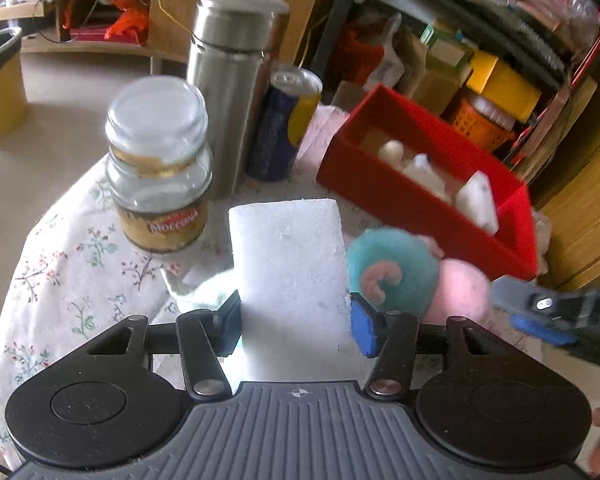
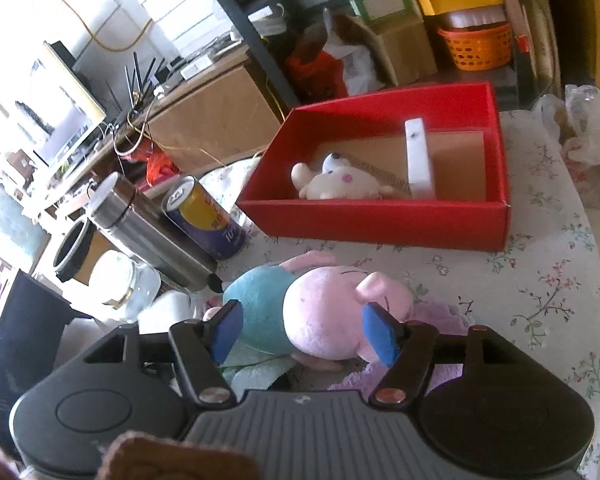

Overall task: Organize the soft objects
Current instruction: 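Grasp the purple knitted cloth with the right gripper and lift it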

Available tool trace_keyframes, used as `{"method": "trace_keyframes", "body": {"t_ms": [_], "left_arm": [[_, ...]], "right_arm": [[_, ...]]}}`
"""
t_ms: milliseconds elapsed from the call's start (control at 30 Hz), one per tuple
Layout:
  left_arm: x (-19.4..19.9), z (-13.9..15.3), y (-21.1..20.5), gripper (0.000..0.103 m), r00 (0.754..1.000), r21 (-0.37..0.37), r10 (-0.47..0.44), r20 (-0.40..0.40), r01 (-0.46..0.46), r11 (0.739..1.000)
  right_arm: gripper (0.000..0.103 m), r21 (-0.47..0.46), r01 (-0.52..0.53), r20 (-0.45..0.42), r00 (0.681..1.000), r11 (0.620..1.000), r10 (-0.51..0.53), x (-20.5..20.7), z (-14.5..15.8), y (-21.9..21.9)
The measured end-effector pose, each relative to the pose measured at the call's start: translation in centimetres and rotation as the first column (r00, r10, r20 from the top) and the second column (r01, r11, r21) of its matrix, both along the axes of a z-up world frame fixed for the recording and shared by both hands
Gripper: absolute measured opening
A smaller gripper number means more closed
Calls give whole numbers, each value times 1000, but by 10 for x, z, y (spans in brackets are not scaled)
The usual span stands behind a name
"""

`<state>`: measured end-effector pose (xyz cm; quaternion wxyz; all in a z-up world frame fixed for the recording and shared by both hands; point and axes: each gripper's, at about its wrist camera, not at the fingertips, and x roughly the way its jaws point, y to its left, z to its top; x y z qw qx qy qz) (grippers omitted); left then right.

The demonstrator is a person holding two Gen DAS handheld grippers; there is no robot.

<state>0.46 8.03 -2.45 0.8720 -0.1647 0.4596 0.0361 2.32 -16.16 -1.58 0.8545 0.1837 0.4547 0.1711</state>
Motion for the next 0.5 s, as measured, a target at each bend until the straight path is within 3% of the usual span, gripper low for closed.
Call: {"method": "trace_keyframes", "body": {"t_ms": [267, 500], "left_arm": [[-3, 11, 1, 55, 998, -31, -59, 24, 59, 998], [-4, 17, -14, 56, 993, -50, -112, 45, 114, 992]], "right_arm": [[42, -53, -20, -19, 1000, 998, 19, -5, -2, -5], [46, -114, 51, -100, 993, 992, -63, -23, -23, -34]]}}
